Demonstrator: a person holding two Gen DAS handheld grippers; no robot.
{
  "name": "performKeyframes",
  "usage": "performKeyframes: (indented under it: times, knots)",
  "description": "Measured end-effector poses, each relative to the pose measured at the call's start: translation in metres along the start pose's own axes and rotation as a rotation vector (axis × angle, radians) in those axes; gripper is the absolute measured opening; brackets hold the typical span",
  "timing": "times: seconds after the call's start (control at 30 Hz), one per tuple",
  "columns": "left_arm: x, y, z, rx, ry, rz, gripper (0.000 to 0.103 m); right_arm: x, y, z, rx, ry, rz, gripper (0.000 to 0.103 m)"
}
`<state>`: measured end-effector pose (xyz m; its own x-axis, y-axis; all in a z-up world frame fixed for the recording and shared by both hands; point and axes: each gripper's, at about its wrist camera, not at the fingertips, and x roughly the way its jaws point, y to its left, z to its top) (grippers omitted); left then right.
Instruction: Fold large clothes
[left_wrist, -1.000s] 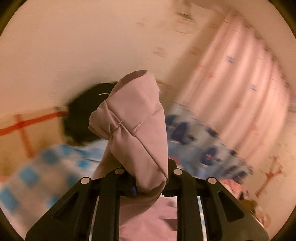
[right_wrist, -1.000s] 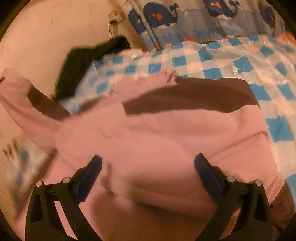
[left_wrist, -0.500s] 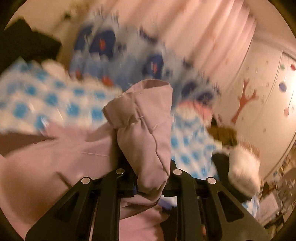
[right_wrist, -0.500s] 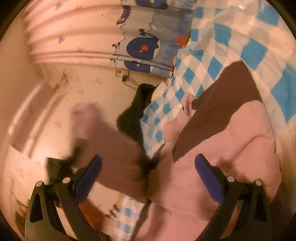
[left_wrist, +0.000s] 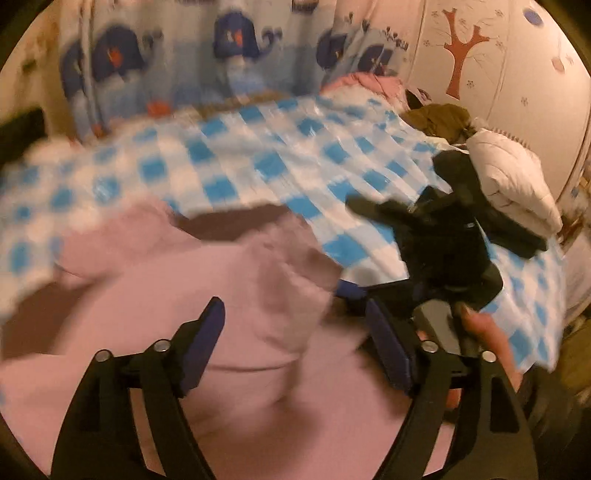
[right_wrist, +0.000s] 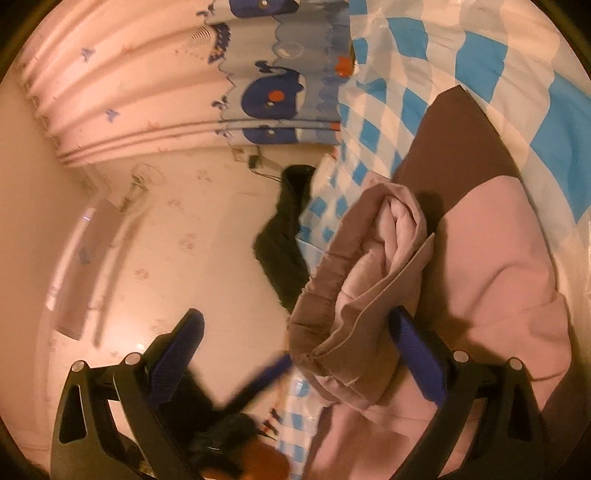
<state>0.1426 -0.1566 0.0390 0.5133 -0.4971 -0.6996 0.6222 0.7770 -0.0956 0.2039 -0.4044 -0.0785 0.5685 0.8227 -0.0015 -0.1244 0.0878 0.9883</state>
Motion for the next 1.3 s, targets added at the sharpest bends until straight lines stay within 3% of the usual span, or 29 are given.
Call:
performKeyframes:
  times: [0.13,0.23,0.27,0.3,0.37,0.47,0.57,0.67,0.73,0.83,0.9,0.97,1.03,1.1,1.13,1.2,1.27,1.3]
  knots:
    - [-0.058,0.056,-0.003,-0.067,-0.1,0.119,0.087,0.009,0.013,-0.004,-0.058,0.036,-0.179,0.096]
    - [-0.079,0.119,-0.018,-0.213,-0.109,0.194,0.087,0.023,0.021,-0.013,-0.16,0.06,-0.345,0.095]
    - [-0.082,0.145,-0.027,-0.293,-0.107,0.207,0.087,0.03,0.025,-0.018,-0.218,0.061,-0.426,0.089]
    - [-0.084,0.165,-0.035,-0.354,-0.106,0.208,0.087,0.033,0.024,-0.022,-0.241,0.059,-0.457,0.064]
    - [-0.088,0.201,-0.053,-0.472,-0.109,0.211,0.087,0.034,0.019,-0.027,-0.247,0.041,-0.462,0.027]
    - [-0.096,0.235,-0.074,-0.59,-0.15,0.202,0.087,0.025,0.038,-0.031,-0.333,-0.011,-0.401,0.024]
    - [-0.11,0.246,-0.079,-0.618,-0.24,0.175,0.087,0.007,0.09,-0.035,-0.49,-0.094,-0.322,0.023]
    - [-0.11,0.248,-0.076,-0.605,-0.276,0.14,0.088,0.001,0.11,-0.036,-0.567,-0.091,-0.336,0.023]
    - [-0.097,0.248,-0.076,-0.605,-0.24,0.127,0.088,0.0,0.091,-0.03,-0.557,-0.082,-0.406,0.023]
    - [-0.04,0.254,-0.089,-0.578,-0.044,0.146,0.089,-0.003,0.023,-0.013,-0.406,-0.041,-0.531,0.023]
    - [-0.019,0.248,-0.097,-0.534,0.016,0.155,0.089,-0.009,-0.017,-0.009,-0.281,0.011,-0.529,0.023]
    - [-0.021,0.235,-0.094,-0.481,0.023,0.215,0.089,-0.012,-0.015,-0.005,-0.254,0.044,-0.54,0.024]
    - [-0.032,0.231,-0.088,-0.479,0.006,0.209,0.089,-0.025,-0.009,0.001,-0.216,0.025,-0.545,0.04]
    - [-0.058,0.226,-0.079,-0.46,-0.089,0.197,0.089,-0.049,0.01,0.007,-0.244,-0.082,-0.635,0.059]
    - [-0.07,0.225,-0.075,-0.444,-0.135,0.2,0.089,-0.059,0.027,0.007,-0.293,-0.161,-0.685,0.059]
    - [-0.085,0.228,-0.07,-0.433,-0.201,0.19,0.089,-0.059,0.063,-0.002,-0.425,-0.224,-0.633,0.061]
    - [-0.087,0.236,-0.067,-0.45,-0.231,0.184,0.089,-0.028,0.092,-0.015,-0.575,-0.2,-0.633,0.065]
    - [-0.083,0.242,-0.067,-0.464,-0.224,0.182,0.089,-0.001,0.101,-0.023,-0.654,-0.145,-0.648,0.072]
